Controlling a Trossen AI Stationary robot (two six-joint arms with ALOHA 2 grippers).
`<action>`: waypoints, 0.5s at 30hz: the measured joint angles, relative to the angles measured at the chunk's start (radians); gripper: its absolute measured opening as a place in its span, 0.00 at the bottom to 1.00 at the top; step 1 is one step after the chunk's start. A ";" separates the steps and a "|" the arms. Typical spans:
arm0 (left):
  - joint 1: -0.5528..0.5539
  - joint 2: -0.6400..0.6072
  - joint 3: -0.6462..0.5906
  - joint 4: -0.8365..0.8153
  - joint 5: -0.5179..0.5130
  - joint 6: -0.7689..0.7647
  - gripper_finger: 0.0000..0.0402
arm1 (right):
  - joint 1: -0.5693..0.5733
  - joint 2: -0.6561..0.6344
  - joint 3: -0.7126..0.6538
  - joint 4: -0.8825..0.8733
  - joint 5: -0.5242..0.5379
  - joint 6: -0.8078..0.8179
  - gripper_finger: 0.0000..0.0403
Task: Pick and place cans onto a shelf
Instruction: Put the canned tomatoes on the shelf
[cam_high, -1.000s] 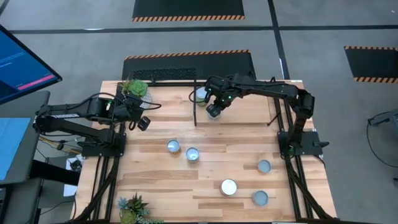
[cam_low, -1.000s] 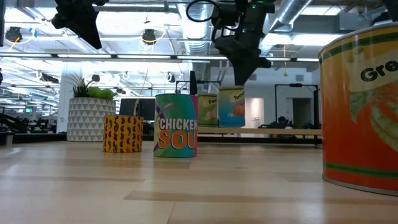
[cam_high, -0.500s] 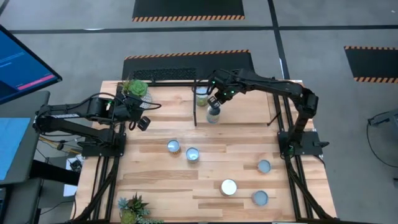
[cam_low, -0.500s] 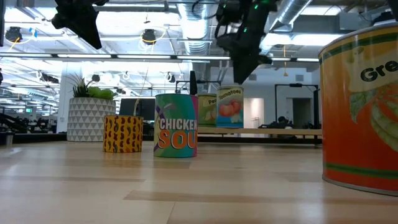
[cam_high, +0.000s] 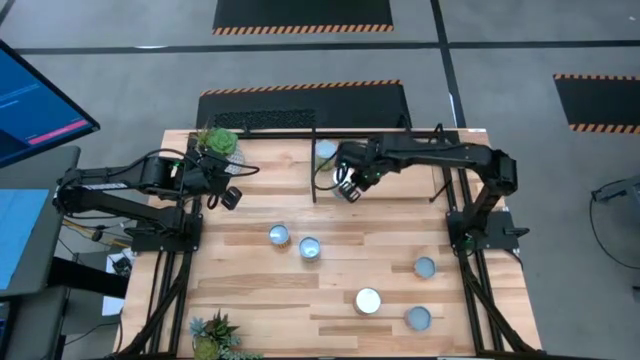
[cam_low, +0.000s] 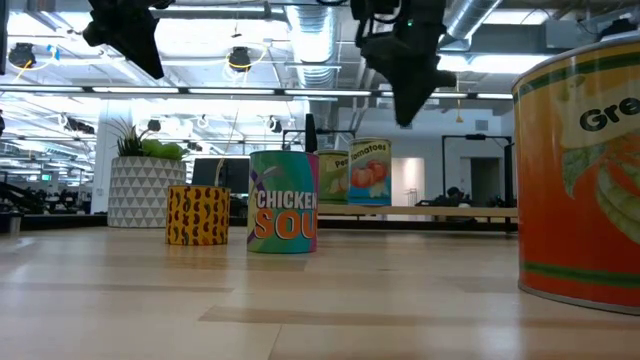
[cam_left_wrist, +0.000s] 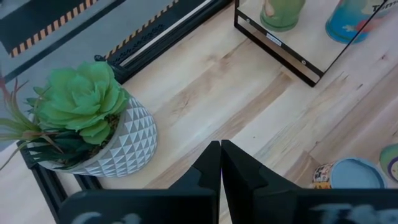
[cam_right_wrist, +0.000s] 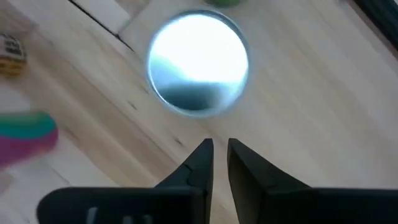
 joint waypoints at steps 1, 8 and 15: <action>0.000 0.000 0.000 0.000 0.000 0.000 0.00 | 0.002 0.001 -0.019 0.024 0.000 0.005 0.17; 0.000 0.000 0.000 -0.002 0.000 0.002 0.00 | 0.001 0.005 -0.090 0.015 -0.023 0.036 0.17; 0.000 0.000 0.000 -0.003 0.000 0.002 0.00 | -0.012 0.007 -0.161 0.156 -0.028 0.035 0.17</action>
